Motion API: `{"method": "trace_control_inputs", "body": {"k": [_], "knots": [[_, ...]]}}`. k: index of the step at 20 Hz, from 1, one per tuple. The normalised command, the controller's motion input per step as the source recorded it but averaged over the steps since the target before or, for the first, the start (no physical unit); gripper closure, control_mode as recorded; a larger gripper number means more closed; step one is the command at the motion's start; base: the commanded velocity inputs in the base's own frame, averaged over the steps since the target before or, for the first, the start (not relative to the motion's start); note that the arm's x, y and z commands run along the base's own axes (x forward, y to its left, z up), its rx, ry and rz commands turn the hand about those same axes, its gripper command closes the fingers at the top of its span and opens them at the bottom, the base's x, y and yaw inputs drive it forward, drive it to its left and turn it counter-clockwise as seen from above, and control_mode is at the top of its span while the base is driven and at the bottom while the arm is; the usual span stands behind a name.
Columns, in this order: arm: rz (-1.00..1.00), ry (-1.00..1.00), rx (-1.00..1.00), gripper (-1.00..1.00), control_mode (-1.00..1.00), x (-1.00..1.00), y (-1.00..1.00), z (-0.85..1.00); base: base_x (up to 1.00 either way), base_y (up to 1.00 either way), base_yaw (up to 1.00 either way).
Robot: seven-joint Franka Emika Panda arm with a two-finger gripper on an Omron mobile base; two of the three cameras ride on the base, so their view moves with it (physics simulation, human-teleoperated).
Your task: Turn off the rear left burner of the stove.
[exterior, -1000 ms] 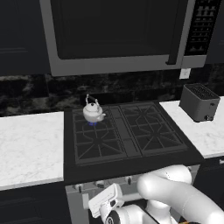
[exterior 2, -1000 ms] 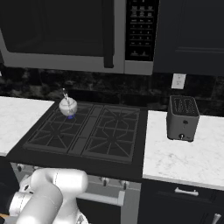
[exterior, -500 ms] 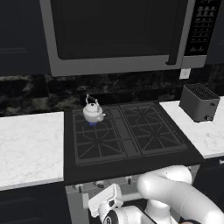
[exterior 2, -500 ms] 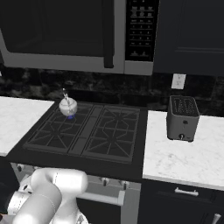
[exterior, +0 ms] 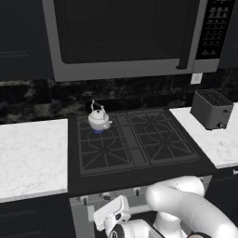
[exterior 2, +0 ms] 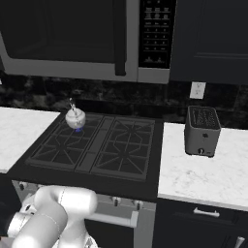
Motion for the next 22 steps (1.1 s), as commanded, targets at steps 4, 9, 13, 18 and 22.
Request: {"method": "trace_control_inputs", "body": {"k": [4,9,13,18,22], "knots": [[0.11,0.01,0.06,-1.00,-1.00,0.03,0.00,-0.36,0.00,0.00,0.00],[0.11,-0.05,0.00,-1.00,-1.00,-0.16,-0.03,-0.02,0.00,0.00,0.00],[0.04,0.00,0.00,-1.00,-1.00,-0.03,0.00,0.03,0.00,0.00,0.00],[0.01,0.00,0.00,-1.00,-1.00,0.12,-0.01,0.01,0.00,0.00,0.00],[0.00,0.00,-0.04,-1.00,-1.00,0.32,0.00,-0.34,0.00,0.00,0.00]]}}
